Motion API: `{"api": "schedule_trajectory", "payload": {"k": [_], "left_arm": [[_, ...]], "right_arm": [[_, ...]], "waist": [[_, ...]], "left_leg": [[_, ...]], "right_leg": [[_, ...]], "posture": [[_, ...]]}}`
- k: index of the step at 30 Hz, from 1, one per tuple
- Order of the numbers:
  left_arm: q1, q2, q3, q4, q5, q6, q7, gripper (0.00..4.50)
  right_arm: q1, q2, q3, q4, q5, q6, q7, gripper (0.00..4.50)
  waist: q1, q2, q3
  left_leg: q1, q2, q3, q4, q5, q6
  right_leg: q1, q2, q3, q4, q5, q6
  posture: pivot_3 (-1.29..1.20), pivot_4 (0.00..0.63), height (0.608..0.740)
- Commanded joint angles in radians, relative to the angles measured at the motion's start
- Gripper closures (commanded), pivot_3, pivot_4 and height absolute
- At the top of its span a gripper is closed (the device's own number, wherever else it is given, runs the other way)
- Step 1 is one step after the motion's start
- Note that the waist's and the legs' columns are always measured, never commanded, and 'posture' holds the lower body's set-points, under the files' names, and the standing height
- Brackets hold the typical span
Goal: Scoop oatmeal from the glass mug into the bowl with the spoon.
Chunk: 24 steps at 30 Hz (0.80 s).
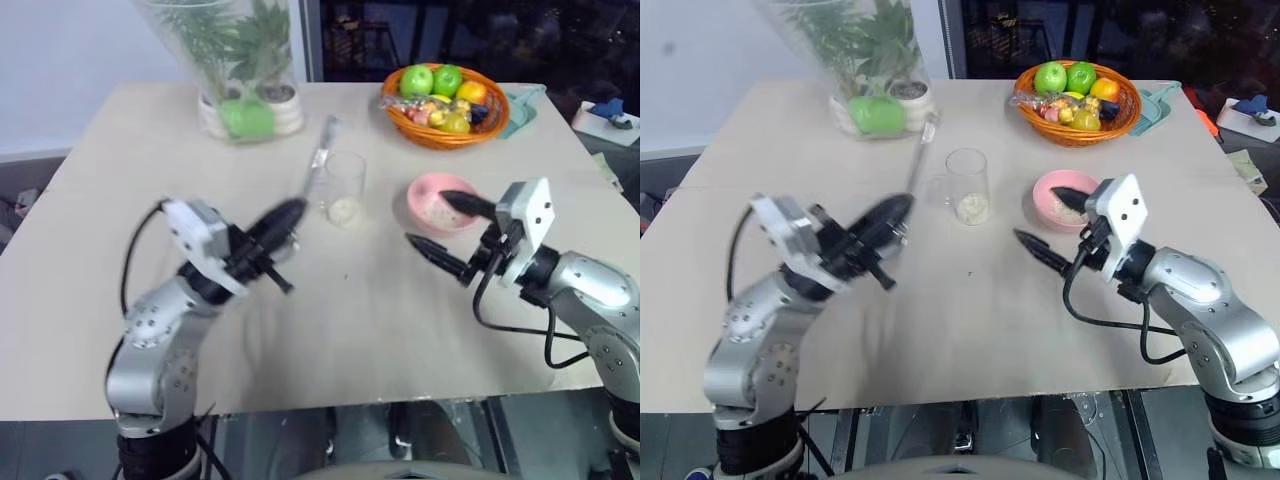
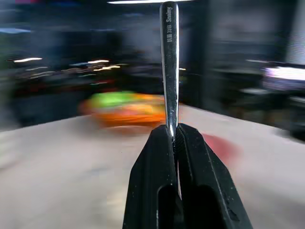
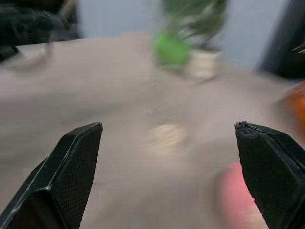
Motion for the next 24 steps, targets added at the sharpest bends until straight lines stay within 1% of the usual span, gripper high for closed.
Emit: {"api": "schedule_trajectory", "payload": {"k": [1, 3, 6, 9, 12, 13, 15, 22, 23, 24], "left_arm": [[0.001, 0.041, -0.066, 0.054, 0.032, -0.176, -0.106, 4.45], [-0.005, 0.06, -0.095, 0.084, 0.047, -0.227, -0.129, 4.45], [-0.022, 0.088, -0.124, 0.131, 0.061, -0.279, -0.156, 4.45], [-0.038, 0.109, -0.148, 0.174, 0.075, -0.32, -0.169, 4.45], [-0.042, 0.119, -0.167, 0.191, 0.089, -0.353, -0.167, 4.5], [-0.042, 0.119, -0.171, 0.193, 0.089, -0.355, -0.16, 4.5], [-0.041, 0.122, -0.181, 0.199, 0.096, -0.363, -0.149, 4.5], [-0.044, 0.138, -0.202, 0.227, 0.119, -0.408, -0.142, 4.5], [-0.046, 0.142, -0.205, 0.235, 0.127, -0.421, -0.145, 4.5], [-0.047, 0.144, -0.206, 0.24, 0.13, -0.426, -0.144, 4.5]], "right_arm": [[-0.077, 0.044, -0.01, 0.01, 0.157, 0.156, -0.098, 0.0], [-0.108, 0.07, -0.011, 0.024, 0.196, 0.193, -0.132, 0.0], [-0.156, 0.117, -0.038, 0.047, 0.357, 0.25, -0.186, 0.0], [-0.182, 0.129, -0.051, 0.064, 0.457, 0.283, -0.233, 0.0], [-0.19, 0.111, -0.048, 0.063, 0.5, 0.296, -0.255, 0.77], [-0.188, 0.103, -0.046, 0.056, 0.518, 0.301, -0.256, 1.27], [-0.184, 0.094, -0.045, 0.046, 0.558, 0.304, -0.267, 1.27], [-0.2, 0.093, -0.021, 0.059, 0.582, 0.297, -0.318, 1.27], [-0.203, 0.092, -0.02, 0.061, 0.584, 0.296, -0.321, 1.81], [-0.205, 0.091, -0.02, 0.063, 0.588, 0.296, -0.324, 2.09]], "waist": [[-0.002, 0.001, 0.0], [-0.002, 0.001, 0.0], [-0.002, 0.002, 0.0], [0.001, 0.002, 0.0], [0.001, 0.002, 0.0], [0.001, 0.002, 0.0], [-0.001, 0.002, 0.0], [-0.001, 0.002, 0.0], [-0.001, 0.002, 0.0], [-0.001, 0.002, 0.0]], "left_leg": [[0.001, 0.0, 0.0, 0.0, -0.003, 0.004], [0.001, 0.001, 0.0, 0.0, -0.003, 0.005], [0.0, 0.001, -0.001, 0.0, -0.003, 0.005], [-0.001, 0.0, -0.001, 0.0, -0.002, 0.005], [-0.002, 0.0, 0.0, 0.0, -0.002, 0.004], [-0.002, 0.0, 0.0, 0.0, -0.002, 0.004], [-0.002, 0.0, 0.001, 0.0, -0.002, 0.004], [-0.001, 0.001, 0.001, 0.0, -0.005, 0.008], [-0.001, 0.001, 0.001, 0.0, -0.005, 0.008], [-0.001, 0.001, 0.001, 0.0, -0.005, 0.008]], "right_leg": [[0.0, 0.001, 0.0, 0.0, 0.0, 0.0], [0.0, 0.001, 0.0, 0.001, 0.0, 0.0], [0.0, 0.002, 0.0, 0.001, 0.0, 0.0], [0.0, 0.002, 0.0, 0.0, 0.001, 0.001], [0.0, 0.001, -0.001, -0.001, 0.002, 0.003], [0.0, 0.001, 0.0, -0.002, 0.002, 0.003], [0.0, 0.001, 0.0, -0.002, 0.002, 0.003], [0.0, 0.001, 0.0, -0.001, 0.001, 0.003], [0.0, 0.001, 0.0, -0.001, 0.001, 0.002], [0.0, 0.001, 0.0, -0.001, 0.001, 0.002]], "posture": [[0.0, 0.15, 0.74], [0.0, 0.15, 0.74], [0.0, 0.15, 0.74], [0.0, 0.15, 0.74], [0.0, 0.15, 0.74], [0.0, 0.15, 0.74], [0.0, 0.15, 0.74], [0.0, 0.15, 0.74], [0.0, 0.15, 0.74], [0.0, 0.15, 0.74]]}}
